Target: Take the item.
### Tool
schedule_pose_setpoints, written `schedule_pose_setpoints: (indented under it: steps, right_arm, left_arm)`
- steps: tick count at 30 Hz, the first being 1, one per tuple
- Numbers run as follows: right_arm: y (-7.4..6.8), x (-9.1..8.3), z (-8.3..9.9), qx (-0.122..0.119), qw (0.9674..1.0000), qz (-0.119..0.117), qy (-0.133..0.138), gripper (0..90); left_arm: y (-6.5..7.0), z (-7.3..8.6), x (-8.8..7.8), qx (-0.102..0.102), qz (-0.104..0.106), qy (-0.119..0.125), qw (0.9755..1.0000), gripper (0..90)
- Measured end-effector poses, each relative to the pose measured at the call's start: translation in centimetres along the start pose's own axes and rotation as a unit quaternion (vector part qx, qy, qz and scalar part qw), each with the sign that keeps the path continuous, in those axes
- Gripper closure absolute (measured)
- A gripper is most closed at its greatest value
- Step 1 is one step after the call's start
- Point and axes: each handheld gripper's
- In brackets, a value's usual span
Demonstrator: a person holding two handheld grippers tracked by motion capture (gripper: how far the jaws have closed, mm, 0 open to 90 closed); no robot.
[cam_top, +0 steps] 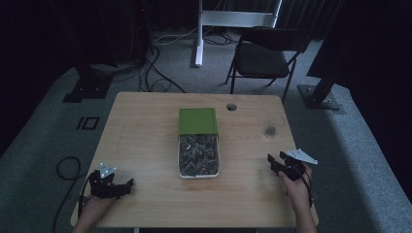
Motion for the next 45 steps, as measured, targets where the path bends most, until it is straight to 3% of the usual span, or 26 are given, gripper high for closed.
schedule_pose_setpoints:
  steps: [11,20,26,32,40,45]
  right_arm:
    - [-0.1,0.1,1.4,-0.008,0.9998,-0.003,-0.019,40.4]
    - [-0.8,0.1,2.4,-0.031,0.9987,-0.011,-0.038,34.0]
    - [-0.9,0.1,2.9,-0.033,0.9978,-0.034,-0.048,27.6]
    - [-0.8,0.0,3.3,-0.037,0.9978,-0.022,-0.051,25.8]
    - [-0.8,-0.2,3.6,-0.04,0.997,-0.034,-0.057,22.1]
    - [-1.3,-0.2,3.7,-0.072,0.9936,-0.049,-0.073,18.6]
  left_arm:
    - [0.0,0.0,0.0,0.0,0.0,0.0,1.0,2.3]
    - [0.0,0.0,0.0,0.0,0.0,0.0,1.0,2.3]
    - [0.0,0.0,0.0,0.0,0.0,0.0,1.0,2.3]
    - [0.0,0.0,0.0,0.0,0.0,0.0,1.0,2.3]
    - [0.0,0.0,0.0,0.0,0.0,0.0,1.0,2.3]
    - [0.0,0.0,0.0,0.0,0.0,0.0,1.0,2.3]
Point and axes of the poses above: each handheld gripper's, and its own axes: x roughly forward along the jaws, z roughly out of its underside, y roughly to its right, and after that the axes turned 8 degrees about -y, right-handed
